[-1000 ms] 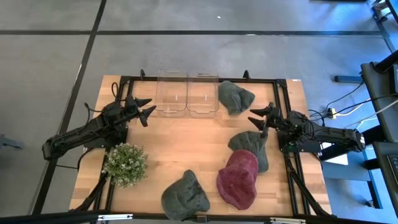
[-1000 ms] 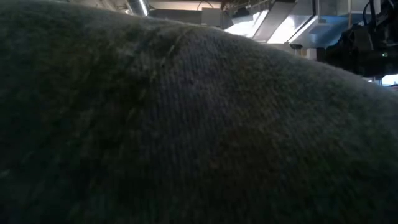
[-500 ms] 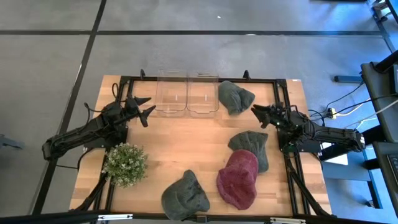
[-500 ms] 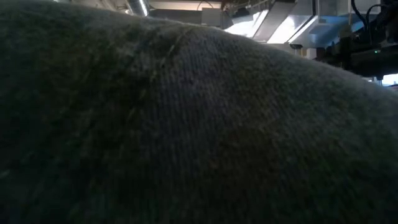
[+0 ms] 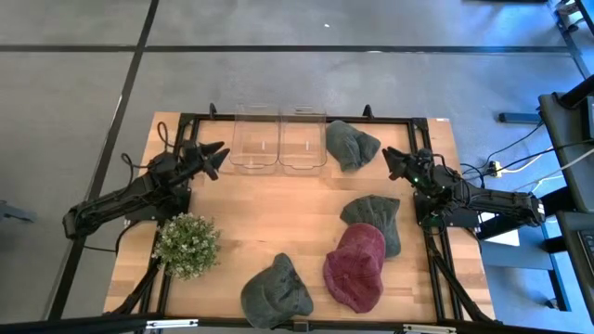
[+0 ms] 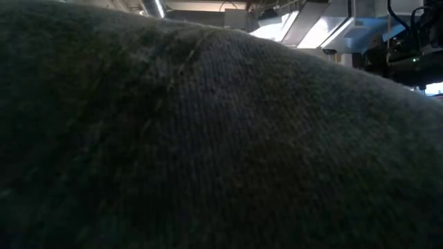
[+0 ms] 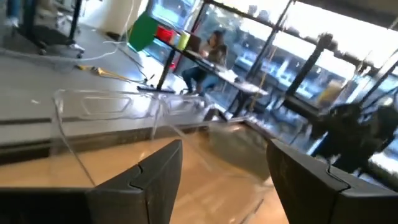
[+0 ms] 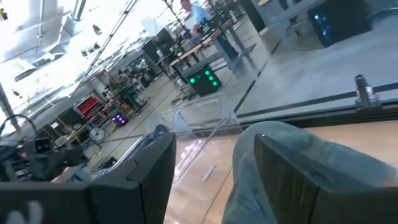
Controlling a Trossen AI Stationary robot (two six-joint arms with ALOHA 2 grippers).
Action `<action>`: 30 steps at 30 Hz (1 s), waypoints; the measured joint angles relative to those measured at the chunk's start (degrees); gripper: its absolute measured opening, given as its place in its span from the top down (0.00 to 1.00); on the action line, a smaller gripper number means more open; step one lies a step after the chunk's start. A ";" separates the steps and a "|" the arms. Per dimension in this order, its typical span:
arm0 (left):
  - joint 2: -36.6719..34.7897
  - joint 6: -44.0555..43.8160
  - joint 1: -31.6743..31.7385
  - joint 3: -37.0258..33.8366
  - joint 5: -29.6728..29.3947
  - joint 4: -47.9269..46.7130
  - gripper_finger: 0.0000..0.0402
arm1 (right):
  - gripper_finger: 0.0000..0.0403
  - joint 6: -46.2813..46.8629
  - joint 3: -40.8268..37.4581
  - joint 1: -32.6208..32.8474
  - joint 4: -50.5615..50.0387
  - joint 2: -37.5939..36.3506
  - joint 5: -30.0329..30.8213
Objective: Pick & Place hat
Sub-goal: Put the top black cap into the right transparent bin
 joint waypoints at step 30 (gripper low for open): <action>36.23 7.97 0.24 12.65 7.50 21.49 0.43 | 0.40 5.98 0.01 0.00 7.80 0.01 15.25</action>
